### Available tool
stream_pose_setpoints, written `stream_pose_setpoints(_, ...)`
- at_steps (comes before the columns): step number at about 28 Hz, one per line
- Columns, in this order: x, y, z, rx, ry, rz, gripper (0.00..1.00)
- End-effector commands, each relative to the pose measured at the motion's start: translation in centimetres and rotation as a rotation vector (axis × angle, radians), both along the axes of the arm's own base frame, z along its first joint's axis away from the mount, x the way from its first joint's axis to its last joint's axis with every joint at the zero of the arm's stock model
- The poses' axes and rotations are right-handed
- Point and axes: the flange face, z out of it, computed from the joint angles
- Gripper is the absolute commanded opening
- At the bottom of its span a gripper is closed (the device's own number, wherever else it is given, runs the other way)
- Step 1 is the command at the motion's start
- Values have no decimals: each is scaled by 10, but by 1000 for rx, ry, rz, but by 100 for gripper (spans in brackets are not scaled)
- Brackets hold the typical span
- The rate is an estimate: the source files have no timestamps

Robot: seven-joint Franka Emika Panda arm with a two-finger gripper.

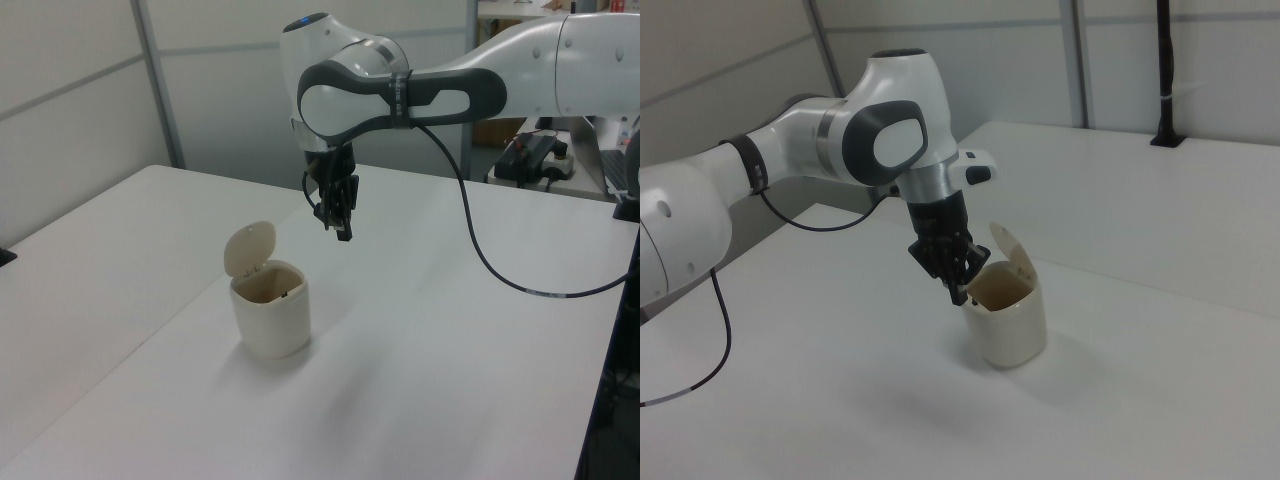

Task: Close the trash can
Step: 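Raise the gripper and move it behind the open cream lid, then push the open lid down with the gripper fingertips onto the can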

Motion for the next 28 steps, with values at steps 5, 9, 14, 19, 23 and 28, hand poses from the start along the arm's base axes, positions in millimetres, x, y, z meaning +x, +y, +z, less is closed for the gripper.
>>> stream_pose_setpoints(5, 10, 11, 29, 66, -131, -16, 0)
stream_pose_setpoints(9, 20, 13, 39, 87, -237, -26, 0)
stream_pose_setpoints(14, 41, 15, 38, 124, -378, -38, 0)
stream_pose_setpoints(19, 61, 16, 37, 165, -519, -92, 0)
stream_pose_setpoints(23, 73, 18, 29, 169, -591, -99, 0)
stream_pose_setpoints(28, 82, 19, 17, 171, -623, -101, 0)
